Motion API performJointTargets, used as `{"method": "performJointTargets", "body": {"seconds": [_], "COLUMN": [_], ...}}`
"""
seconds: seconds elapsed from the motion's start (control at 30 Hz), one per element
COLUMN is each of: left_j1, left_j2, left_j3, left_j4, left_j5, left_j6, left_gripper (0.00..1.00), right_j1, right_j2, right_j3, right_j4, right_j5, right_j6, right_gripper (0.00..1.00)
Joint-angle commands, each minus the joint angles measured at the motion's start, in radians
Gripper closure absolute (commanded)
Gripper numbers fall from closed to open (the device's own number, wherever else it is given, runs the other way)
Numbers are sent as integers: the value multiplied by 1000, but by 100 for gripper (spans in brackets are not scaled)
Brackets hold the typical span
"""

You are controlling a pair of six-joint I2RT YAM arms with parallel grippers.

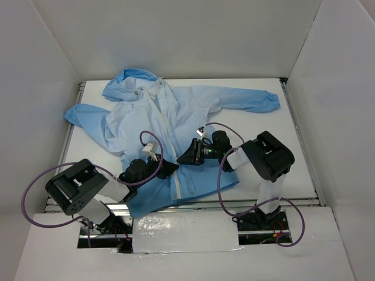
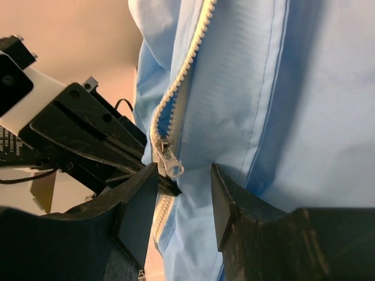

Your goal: Zip up the jacket

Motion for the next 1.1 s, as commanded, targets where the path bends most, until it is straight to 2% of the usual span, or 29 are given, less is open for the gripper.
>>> {"method": "performJointTargets", "body": {"seconds": [0.0, 0.2, 0.33, 0.5, 0.7, 0.73, 0.83, 0.93, 1.03, 1.07], "left_j1": [3, 3, 3, 5, 6, 6, 9, 12, 12, 14], "left_j2": [-25, -8, 1, 6, 9, 9, 4, 1, 1, 1], "left_j3": [7, 10, 7, 8, 16, 14, 14, 19, 23, 25], "left_j4": [108, 120, 134, 127, 120, 122, 114, 102, 87, 73], "left_j5": [41, 58, 59, 52, 49, 47, 45, 53, 62, 67], "left_j6": [35, 32, 28, 31, 34, 34, 35, 38, 38, 37], "left_gripper": [100, 100, 100, 100, 100, 100, 100, 100, 100, 100], "right_j1": [8, 8, 8, 8, 8, 8, 8, 8, 9, 14], "right_j2": [2, -12, -4, -6, -20, -21, -38, -73, -127, -147], "right_j3": [38, 51, 77, 58, 49, 47, 40, 38, 49, 55], "right_j4": [28, 83, 43, 60, 56, 54, 46, 7, -90, -171], "right_j5": [15, -21, -43, -50, -55, -57, -52, -43, -20, 6], "right_j6": [-2, -3, -23, -17, -15, -14, -21, -57, -121, -144], "right_gripper": [52, 55, 65, 70, 85, 91, 100, 100, 100, 100]}}
